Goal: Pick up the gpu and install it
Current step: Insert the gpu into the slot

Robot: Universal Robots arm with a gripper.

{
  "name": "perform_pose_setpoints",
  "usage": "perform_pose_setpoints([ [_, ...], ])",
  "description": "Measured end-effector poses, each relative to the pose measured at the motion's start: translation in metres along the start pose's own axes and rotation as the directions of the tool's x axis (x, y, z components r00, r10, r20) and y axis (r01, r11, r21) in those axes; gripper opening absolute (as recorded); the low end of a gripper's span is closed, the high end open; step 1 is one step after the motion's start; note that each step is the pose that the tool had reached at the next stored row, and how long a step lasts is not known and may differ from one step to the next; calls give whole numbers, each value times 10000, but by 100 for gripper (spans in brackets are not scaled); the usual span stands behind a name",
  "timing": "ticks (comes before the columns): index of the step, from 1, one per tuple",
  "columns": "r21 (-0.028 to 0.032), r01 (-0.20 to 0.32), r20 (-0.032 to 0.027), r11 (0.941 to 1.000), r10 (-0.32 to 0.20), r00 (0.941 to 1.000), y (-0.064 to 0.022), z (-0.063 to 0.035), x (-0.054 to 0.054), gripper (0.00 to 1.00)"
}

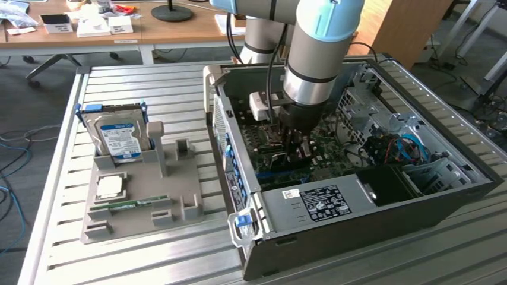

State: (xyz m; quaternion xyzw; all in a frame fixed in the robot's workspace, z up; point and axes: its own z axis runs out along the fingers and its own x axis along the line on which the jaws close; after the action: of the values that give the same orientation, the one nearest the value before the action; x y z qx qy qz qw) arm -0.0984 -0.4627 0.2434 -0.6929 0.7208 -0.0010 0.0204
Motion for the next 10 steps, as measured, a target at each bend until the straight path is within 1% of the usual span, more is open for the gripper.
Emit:
perform_pose_setpoints([
  [10, 2, 0, 4, 10000, 0, 10000, 1, 27, 1, 27],
])
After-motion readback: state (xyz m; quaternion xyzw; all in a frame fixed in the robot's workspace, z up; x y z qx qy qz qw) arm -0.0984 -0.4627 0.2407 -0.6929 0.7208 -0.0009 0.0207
